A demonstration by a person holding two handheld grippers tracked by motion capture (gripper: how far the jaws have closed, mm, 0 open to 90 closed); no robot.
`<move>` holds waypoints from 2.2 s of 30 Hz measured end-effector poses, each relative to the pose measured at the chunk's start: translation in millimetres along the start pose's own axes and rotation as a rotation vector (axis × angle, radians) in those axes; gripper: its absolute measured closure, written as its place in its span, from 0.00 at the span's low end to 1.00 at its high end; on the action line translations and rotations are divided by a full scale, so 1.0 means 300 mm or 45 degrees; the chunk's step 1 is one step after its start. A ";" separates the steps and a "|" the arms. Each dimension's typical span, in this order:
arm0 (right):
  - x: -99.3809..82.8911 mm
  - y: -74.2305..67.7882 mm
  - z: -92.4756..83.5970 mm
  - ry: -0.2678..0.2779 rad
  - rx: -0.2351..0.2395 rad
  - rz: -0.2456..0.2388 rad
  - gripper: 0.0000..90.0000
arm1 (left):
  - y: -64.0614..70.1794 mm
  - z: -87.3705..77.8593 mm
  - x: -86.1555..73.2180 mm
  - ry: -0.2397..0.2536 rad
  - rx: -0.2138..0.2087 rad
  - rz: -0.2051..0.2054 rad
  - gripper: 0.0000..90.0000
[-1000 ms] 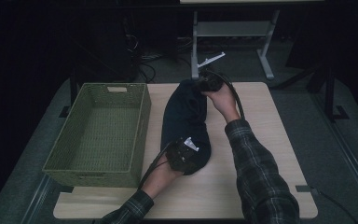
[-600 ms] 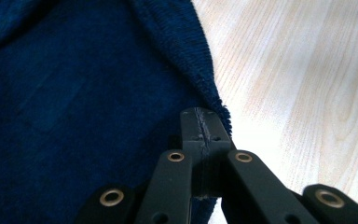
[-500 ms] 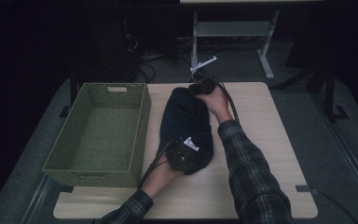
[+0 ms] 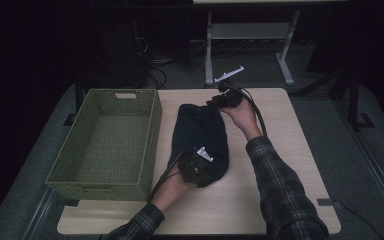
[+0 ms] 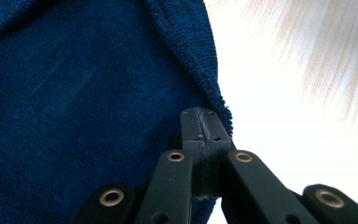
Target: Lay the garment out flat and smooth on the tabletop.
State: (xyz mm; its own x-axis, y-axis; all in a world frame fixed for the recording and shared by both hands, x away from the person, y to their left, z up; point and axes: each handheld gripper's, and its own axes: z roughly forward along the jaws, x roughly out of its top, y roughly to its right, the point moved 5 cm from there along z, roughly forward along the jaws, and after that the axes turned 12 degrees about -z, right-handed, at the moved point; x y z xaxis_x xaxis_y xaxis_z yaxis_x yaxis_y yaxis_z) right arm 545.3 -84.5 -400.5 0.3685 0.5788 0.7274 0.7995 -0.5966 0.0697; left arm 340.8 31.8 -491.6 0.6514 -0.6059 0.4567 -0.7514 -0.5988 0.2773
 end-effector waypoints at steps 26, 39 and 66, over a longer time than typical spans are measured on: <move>-0.320 -0.184 -0.124 0.009 0.105 -0.015 1.00 | -0.003 0.000 -0.001 0.004 -0.002 0.008 1.00; -0.428 -0.233 -0.073 -0.056 0.150 -0.003 1.00 | -0.004 -0.001 -0.001 -0.007 -0.009 0.006 1.00; -0.529 -0.242 -0.096 -0.157 0.108 -0.059 1.00 | -0.197 -0.142 0.131 0.187 0.304 -0.200 1.00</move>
State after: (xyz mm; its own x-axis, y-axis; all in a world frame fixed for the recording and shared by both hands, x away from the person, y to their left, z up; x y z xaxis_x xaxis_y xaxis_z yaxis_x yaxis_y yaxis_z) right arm 415.3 -149.0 -501.4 0.3818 0.6713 0.6353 0.8521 -0.5219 0.0393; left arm 406.4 65.7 -454.2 0.7220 -0.4248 0.5461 -0.5857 -0.7954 0.1557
